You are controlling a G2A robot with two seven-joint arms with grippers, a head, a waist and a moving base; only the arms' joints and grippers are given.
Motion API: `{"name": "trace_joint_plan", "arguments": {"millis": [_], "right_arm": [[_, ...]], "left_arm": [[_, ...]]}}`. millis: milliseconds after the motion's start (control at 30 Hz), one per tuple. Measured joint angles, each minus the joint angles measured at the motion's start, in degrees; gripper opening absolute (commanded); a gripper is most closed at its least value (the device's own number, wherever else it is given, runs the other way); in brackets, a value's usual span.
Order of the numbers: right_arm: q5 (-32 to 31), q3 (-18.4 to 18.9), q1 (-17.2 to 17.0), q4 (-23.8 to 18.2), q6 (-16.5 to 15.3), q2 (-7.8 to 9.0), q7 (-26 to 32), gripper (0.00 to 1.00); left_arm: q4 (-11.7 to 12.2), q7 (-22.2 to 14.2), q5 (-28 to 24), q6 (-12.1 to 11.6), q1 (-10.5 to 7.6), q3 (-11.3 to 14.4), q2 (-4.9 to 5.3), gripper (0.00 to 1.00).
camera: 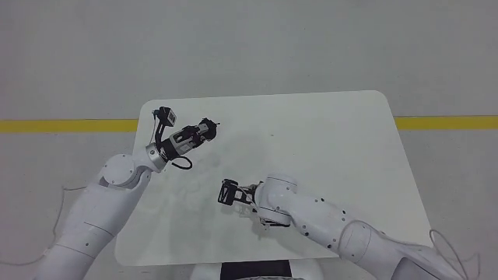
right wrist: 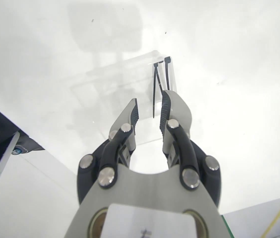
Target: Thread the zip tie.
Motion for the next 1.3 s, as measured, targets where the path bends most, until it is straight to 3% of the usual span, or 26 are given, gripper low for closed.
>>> {"name": "trace_joint_plan", "arguments": {"millis": [300,567,800,1300], "right_arm": [[0.8,-0.5,0.5,2.3,-0.5,-1.25,0.1,0.17],[-3.4,-0.3,-0.7,0.6,1.2,-1.26,1.1,0.19],[-5.3,-0.5,-0.9,1.2,1.0,-1.76,1.4,0.18],[-11.1,0.2,-3.1,-1.3,1.4,-2.05,3.9,0.2]], "left_arm": [[0.0,0.0,0.0,0.0,0.0,0.0,0.0,0.0],[0.0,0.0,0.0,0.0,0.0,0.0,0.0,0.0],[0.0,0.0,0.0,0.0,0.0,0.0,0.0,0.0],[0.0,0.0,0.0,0.0,0.0,0.0,0.0,0.0]]}}
